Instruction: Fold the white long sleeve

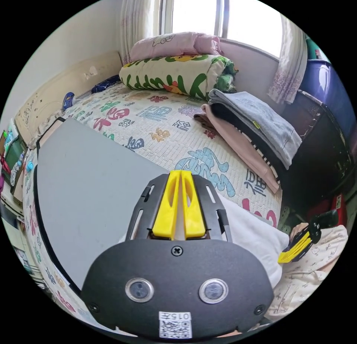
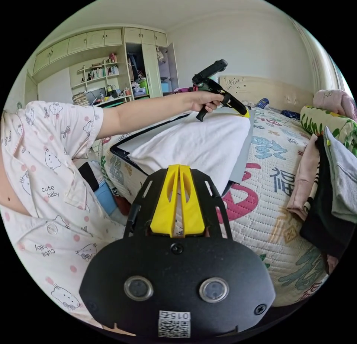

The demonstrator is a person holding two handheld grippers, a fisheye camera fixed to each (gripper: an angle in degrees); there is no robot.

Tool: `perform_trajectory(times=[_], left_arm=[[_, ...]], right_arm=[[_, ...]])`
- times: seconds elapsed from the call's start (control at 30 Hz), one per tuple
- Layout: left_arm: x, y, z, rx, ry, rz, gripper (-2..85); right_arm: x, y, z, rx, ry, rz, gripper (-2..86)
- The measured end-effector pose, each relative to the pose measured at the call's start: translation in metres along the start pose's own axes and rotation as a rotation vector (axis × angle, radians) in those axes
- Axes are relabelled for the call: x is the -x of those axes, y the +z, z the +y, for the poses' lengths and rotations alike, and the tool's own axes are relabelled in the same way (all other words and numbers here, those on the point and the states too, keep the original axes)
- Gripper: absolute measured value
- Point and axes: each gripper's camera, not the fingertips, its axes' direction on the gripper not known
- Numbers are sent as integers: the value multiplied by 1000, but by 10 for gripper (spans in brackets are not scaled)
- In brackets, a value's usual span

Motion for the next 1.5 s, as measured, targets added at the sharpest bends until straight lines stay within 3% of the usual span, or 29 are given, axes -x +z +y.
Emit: perform_trajectory(times=[0.2, 0.33, 0.57, 0.83, 1.1, 1.37, 1.5], left_arm=[[57, -83, 58, -146, -94, 27, 78], [136, -144, 155, -250, -297, 5, 123], [224, -103, 276, -155, -525, 129, 150], [249, -52, 258, -25, -446, 233, 179], [283, -50, 247, -65, -470, 296, 151], [296, -74, 235, -45, -459, 343, 86], [265, -128, 235, -123, -367, 252, 76]], right_arm=[[-67, -46, -18, -121, 105, -85, 90], [-149, -57, -42, -211, 299, -155, 109], [-246, 19, -116, -26, 473, -185, 161], [-273, 76, -157, 122, 492, -133, 163], [-298, 97, -153, 203, 513, -273, 118], [-286, 82, -135, 144, 460, -218, 94], [-261, 54, -130, 80, 356, -161, 87]])
